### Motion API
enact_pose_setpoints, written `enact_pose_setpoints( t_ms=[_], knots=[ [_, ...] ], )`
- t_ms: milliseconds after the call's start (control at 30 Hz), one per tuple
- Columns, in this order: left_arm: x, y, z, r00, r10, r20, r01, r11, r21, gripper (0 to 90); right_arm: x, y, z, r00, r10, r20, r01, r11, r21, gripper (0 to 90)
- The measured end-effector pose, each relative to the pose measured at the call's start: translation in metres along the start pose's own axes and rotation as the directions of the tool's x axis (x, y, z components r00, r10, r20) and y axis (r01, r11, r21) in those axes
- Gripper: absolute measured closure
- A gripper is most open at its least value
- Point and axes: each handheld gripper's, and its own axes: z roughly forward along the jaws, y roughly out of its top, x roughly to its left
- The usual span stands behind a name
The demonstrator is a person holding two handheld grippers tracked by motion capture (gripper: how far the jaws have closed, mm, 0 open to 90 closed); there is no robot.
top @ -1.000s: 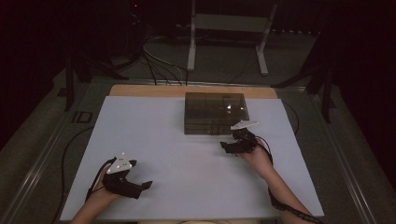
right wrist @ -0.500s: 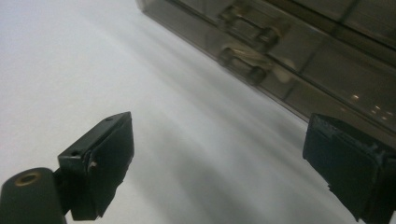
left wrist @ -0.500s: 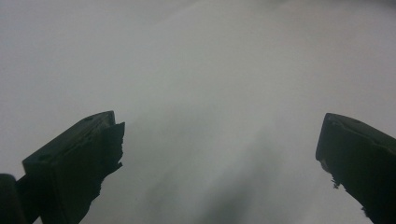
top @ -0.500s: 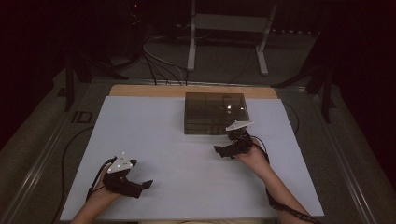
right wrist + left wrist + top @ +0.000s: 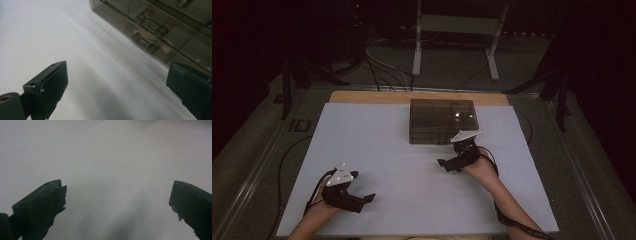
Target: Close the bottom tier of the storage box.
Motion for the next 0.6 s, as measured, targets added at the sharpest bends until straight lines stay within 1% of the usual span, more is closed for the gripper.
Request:
enact_pose_setpoints(
  t_ms=[67, 133, 267, 367, 467, 600],
  knots=[
    [0.0, 0.0, 0.0, 1.0, -0.001, 0.001, 0.001, 1.0, -0.002, 0.0, 0.002, 0.001, -0.001, 0.9999, -0.012, -0.008, 0.012, 1.0, -0.008, 4.3],
    [0.0, 0.0, -0.001, 1.0, 0.002, 0.001, -0.002, 1.0, -0.002, 0.0, 0.005, 0.002, -0.003, 0.9994, -0.022, -0.026, 0.022, 1.0, -0.022, 4.3],
    [0.0, 0.0, -0.001, 1.0, 0.002, 0.002, -0.002, 1.0, -0.002, 0.0, 0.011, 0.002, -0.005, 0.9975, -0.045, -0.055, 0.043, 0.999, -0.03, 4.3],
    [0.0, 0.0, -0.001, 1.0, 0.001, 0.003, -0.001, 1.0, -0.004, 0.0, 0.014, 0.001, -0.007, 0.9946, -0.062, -0.083, 0.059, 0.997, -0.046, 4.3],
    [0.0, 0.0, 0.0, 1.0, 0.003, 0.002, -0.003, 1.0, -0.002, 0.0, 0.016, -0.001, -0.008, 0.9917, -0.065, -0.111, 0.06, 0.997, -0.052, 4.3],
    [-0.001, 0.0, 0.0, 1.0, 0.001, 0.003, -0.001, 1.0, -0.003, 0.0, 0.02, -0.006, -0.009, 0.9898, -0.079, -0.119, 0.074, 0.996, -0.047, 4.3]
  ],
)
